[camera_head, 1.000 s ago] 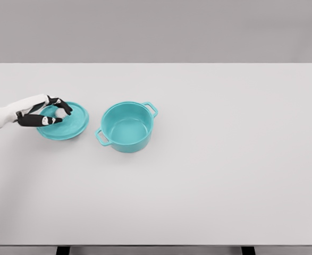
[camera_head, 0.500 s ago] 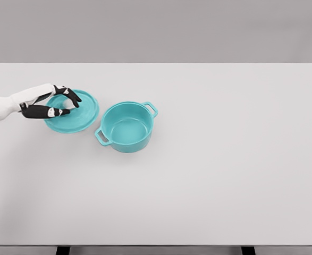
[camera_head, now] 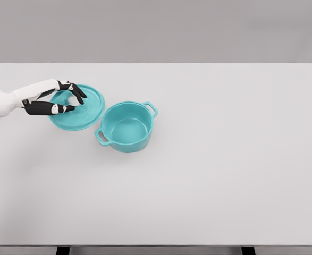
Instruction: Cover the pot with left arm
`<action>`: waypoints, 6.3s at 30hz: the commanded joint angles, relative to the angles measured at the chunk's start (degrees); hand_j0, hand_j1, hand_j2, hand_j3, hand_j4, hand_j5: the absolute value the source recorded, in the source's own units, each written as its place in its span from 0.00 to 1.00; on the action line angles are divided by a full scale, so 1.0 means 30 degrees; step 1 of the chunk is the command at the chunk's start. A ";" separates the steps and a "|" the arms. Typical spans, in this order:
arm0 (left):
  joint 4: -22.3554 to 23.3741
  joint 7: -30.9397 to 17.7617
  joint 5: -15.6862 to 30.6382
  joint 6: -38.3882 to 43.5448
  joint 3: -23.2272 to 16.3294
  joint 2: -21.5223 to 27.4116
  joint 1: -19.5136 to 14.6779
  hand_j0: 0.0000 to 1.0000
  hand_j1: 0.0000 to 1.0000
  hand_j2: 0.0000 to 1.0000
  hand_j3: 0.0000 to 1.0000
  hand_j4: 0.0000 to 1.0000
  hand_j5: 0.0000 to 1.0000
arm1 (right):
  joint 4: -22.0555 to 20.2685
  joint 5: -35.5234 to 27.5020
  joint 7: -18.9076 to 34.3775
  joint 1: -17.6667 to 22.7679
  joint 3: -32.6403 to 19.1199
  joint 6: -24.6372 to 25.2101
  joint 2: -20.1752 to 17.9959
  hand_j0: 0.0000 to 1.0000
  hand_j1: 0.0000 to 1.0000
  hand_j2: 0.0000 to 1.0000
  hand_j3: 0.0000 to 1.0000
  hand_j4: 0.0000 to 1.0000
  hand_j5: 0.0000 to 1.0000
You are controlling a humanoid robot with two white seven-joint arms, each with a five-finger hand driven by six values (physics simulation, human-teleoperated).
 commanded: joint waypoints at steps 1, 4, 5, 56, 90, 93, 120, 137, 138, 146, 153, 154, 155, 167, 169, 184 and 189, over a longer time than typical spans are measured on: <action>-0.0250 -0.0004 0.0142 0.0052 0.0069 0.0019 0.0000 0.49 0.49 0.49 0.49 0.49 0.49 | -0.0002 0.0012 0.0007 0.0000 -0.0022 -0.0009 -0.0001 1.00 1.00 1.00 1.00 1.00 1.00; -0.0426 -0.0004 0.0142 0.0052 0.0069 0.0019 0.0000 0.48 0.48 0.48 0.48 0.48 0.48 | -0.0002 0.0012 0.0007 0.0000 0.0007 -0.0009 -0.0001 1.00 1.00 1.00 1.00 1.00 1.00; -0.0426 -0.0004 0.0142 0.0052 0.0069 -0.0010 0.0000 0.48 0.48 0.48 0.48 0.48 0.48 | -0.0002 0.0012 0.0007 0.0000 -0.0022 -0.0009 -0.0001 1.00 1.00 1.00 1.00 1.00 1.00; -0.0103 0.0172 -0.1557 0.0257 -0.0312 -0.4023 -0.0088 0.48 0.48 0.48 0.48 0.48 0.48 | -0.0002 0.0012 0.0007 0.0000 -0.0022 -0.0009 -0.0001 1.00 1.00 1.00 1.00 1.00 1.00; 0.0688 0.0113 -0.1938 0.0257 -0.0898 -0.4903 -0.0234 0.48 0.48 0.48 0.48 0.48 0.48 | -0.0002 0.0012 0.0007 0.0000 0.0007 -0.0009 -0.0001 1.00 1.00 1.00 1.00 1.00 1.00; 0.0688 0.0113 -0.1938 0.0257 -0.0985 -0.5020 -0.0234 0.48 0.48 0.48 0.48 0.48 0.48 | -0.0002 0.0012 0.0007 0.0000 -0.0022 -0.0009 -0.0001 1.00 1.00 1.00 1.00 1.00 1.00; 0.0922 0.0142 -0.1938 0.0140 -0.1015 -0.5078 -0.0146 0.48 0.48 0.48 0.48 0.48 0.48 | -0.0002 0.0012 0.0007 0.0000 -0.0022 -0.0009 -0.0001 1.00 1.00 1.00 1.00 1.00 1.00; 0.0922 0.0142 -0.1938 0.0111 -0.1015 -0.5166 -0.0146 0.49 0.49 0.49 0.49 0.49 0.49 | -0.0002 -0.0017 0.0007 0.0000 0.0007 -0.0009 -0.0001 1.00 1.00 1.00 1.00 1.00 1.00; 0.0922 0.0113 -0.1938 0.0082 -0.1015 -0.5166 -0.0146 0.50 0.50 0.50 0.50 0.50 0.50 | 0.0027 0.0012 0.0007 0.0000 0.0007 -0.0009 -0.0001 1.00 1.00 1.00 1.00 1.00 1.00; 0.0951 0.0113 -0.1938 0.0082 -0.1015 -0.5196 -0.0176 0.57 0.57 0.57 0.57 0.57 0.57 | -0.0002 0.0012 0.0007 0.0000 -0.0022 -0.0009 -0.0001 1.00 1.00 1.00 1.00 1.00 1.00; 0.1156 0.0142 -0.2142 0.0052 -0.1015 -0.5518 -0.0176 0.56 0.56 0.56 0.56 0.56 0.56 | -0.0002 0.0012 0.0007 0.0000 0.0007 -0.0009 -0.0001 1.00 1.00 1.00 1.00 1.00 1.00; 0.1303 0.0142 -0.2143 0.0023 -0.1015 -0.5606 -0.0176 0.56 0.56 0.56 0.56 0.56 0.56 | -0.0002 0.0012 0.0007 0.0000 -0.0022 -0.0009 -0.0001 1.00 1.00 1.00 1.00 1.00 1.00; 0.1303 0.0142 -0.2143 0.0023 -0.1015 -0.5606 -0.0205 0.57 0.57 0.57 0.57 0.57 0.57 | -0.0002 -0.0017 0.0007 0.0000 -0.0022 -0.0009 -0.0001 1.00 1.00 1.00 1.00 1.00 1.00; 0.1303 0.0142 -0.2142 -0.0006 -0.1015 -0.5606 -0.0205 0.68 0.68 0.68 0.68 0.68 0.68 | -0.0002 0.0012 0.0007 0.0000 -0.0022 -0.0009 -0.0001 1.00 1.00 1.00 1.00 1.00 1.00; 0.1303 0.0172 -0.2113 -0.0006 -0.1015 -0.5606 -0.0176 0.71 0.71 0.71 0.71 0.71 0.71 | -0.0002 0.0012 0.0007 0.0000 0.0007 -0.0009 -0.0001 1.00 1.00 1.00 1.00 1.00 1.00; 0.1274 0.0172 -0.2084 -0.0065 -0.0957 -0.5577 -0.0205 0.80 0.80 0.80 0.80 0.80 0.80 | -0.0002 0.0012 0.0007 0.0000 -0.0022 -0.0009 -0.0001 1.00 1.00 1.00 1.00 1.00 1.00; 0.1186 0.0143 -0.1879 -0.0065 -0.0898 -0.5460 -0.0234 0.81 0.81 0.81 0.81 0.81 0.81 | -0.0002 0.0012 0.0007 0.0000 0.0007 -0.0009 -0.0001 1.00 1.00 1.00 1.00 1.00 1.00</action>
